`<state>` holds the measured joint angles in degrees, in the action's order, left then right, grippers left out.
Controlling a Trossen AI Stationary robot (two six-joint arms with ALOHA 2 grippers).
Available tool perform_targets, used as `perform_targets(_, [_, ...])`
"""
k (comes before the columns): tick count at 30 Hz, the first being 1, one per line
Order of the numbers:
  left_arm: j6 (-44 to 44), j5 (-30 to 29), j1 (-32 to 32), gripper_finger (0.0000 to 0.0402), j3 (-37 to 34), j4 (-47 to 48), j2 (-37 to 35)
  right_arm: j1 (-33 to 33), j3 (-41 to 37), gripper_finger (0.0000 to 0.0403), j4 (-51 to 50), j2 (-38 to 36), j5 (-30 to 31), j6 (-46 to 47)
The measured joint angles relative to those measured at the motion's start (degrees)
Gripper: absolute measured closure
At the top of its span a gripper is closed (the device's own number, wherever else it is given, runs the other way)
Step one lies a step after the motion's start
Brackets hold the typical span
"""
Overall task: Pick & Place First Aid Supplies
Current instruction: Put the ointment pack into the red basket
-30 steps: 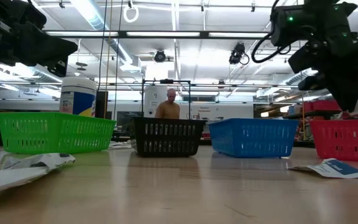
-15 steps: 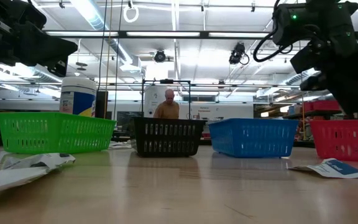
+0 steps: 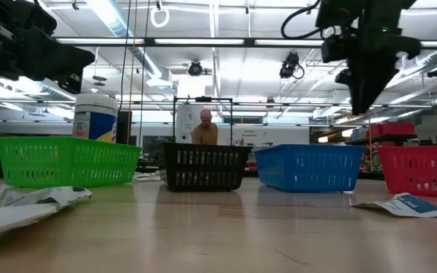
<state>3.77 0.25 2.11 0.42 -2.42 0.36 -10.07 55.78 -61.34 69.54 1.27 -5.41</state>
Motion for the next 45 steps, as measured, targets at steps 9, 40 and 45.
perform_targets(9, [0.0, 0.0, 0.0, 0.0369, 0.0, 0.0, 0.0, -6.17, 0.91, 0.0241, 3.68, 0.65, -0.52, -6.34])
perform_targets(40, [0.0, 0.0, 0.0, 0.0369, -0.01, 0.0, -0.01, -19.94, 0.93, 0.011, 12.13, 17.81, 2.78, -20.43])
perform_targets(45, [0.0, 0.0, 0.0, 0.0369, -0.02, 0.0, 0.0, -20.41, 0.93, 0.011, 13.9, 20.3, 2.78, -20.63])
